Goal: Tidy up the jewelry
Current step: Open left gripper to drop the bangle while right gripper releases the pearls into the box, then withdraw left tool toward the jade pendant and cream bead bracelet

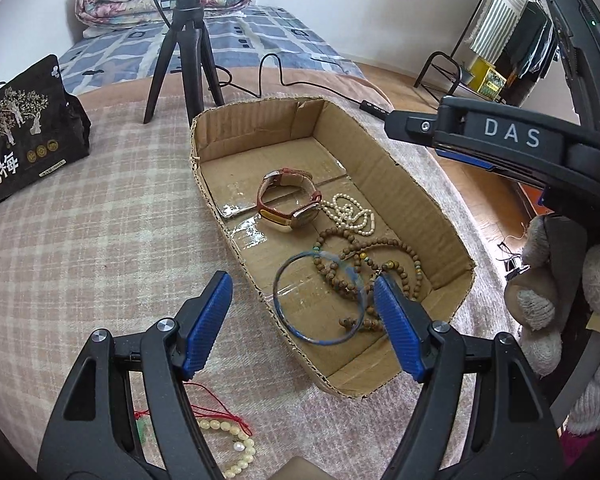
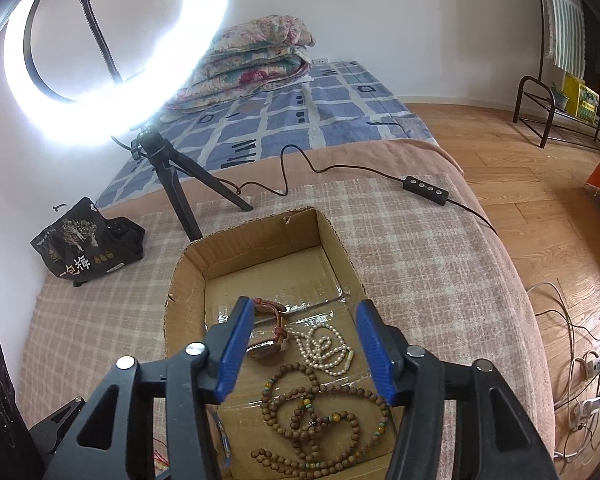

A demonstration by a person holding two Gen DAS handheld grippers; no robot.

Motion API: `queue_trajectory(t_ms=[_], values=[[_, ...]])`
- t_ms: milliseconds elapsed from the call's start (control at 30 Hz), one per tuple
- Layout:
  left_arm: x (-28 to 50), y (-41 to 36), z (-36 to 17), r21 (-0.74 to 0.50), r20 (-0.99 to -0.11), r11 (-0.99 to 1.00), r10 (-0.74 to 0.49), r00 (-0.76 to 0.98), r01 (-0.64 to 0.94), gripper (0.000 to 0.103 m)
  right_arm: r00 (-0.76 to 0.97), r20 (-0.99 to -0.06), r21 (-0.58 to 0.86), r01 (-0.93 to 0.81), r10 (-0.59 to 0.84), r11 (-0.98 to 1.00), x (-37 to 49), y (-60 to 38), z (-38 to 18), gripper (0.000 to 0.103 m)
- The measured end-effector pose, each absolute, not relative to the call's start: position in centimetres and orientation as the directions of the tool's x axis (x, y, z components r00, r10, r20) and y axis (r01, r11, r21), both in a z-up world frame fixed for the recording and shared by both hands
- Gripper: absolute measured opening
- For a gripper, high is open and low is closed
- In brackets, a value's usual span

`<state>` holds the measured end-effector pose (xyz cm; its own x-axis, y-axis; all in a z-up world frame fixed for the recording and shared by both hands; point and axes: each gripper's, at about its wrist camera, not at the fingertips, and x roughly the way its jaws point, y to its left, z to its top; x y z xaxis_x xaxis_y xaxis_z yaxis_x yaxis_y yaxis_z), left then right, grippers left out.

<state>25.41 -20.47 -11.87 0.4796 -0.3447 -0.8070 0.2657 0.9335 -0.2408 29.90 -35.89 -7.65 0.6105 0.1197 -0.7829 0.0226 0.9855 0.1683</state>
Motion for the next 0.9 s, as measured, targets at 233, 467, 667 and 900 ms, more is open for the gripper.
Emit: queue_trajectory(t_ms=[233, 467, 667, 900], values=[[24.8, -19.6, -11.3, -0.233, -0.805, 0.935, -0.339, 0.487, 0.266, 0.075, 0.620, -0.778, 0.158, 0.035, 0.102, 0.987, 29.3, -36.1, -6.7, 0.060], [23.9, -18.7, -10.3, -0.220, -0.797, 0.937, -0.333, 0.503, 0.273, 0.075, 0.630, -0.771, 0.141, 0.037, 0.087, 0.989, 28.3, -35.9, -5.4, 0.061], [23.0, -17.4, -9.1, -0.205, -0.789, 0.940, -0.323, 0.523, 0.271, 0.075, 0.638, -0.766, 0.142, 0.042, 0.083, 0.989, 27.1, -35.6, -4.3, 0.062], [21.8, -14.4, -8.2, -0.178, -0.779, 0.949, -0.298, 0.551, 0.261, 0.075, 0.650, -0.753, 0.161, 0.028, 0.104, 0.987, 24.4, -34.7, -3.2, 0.067]])
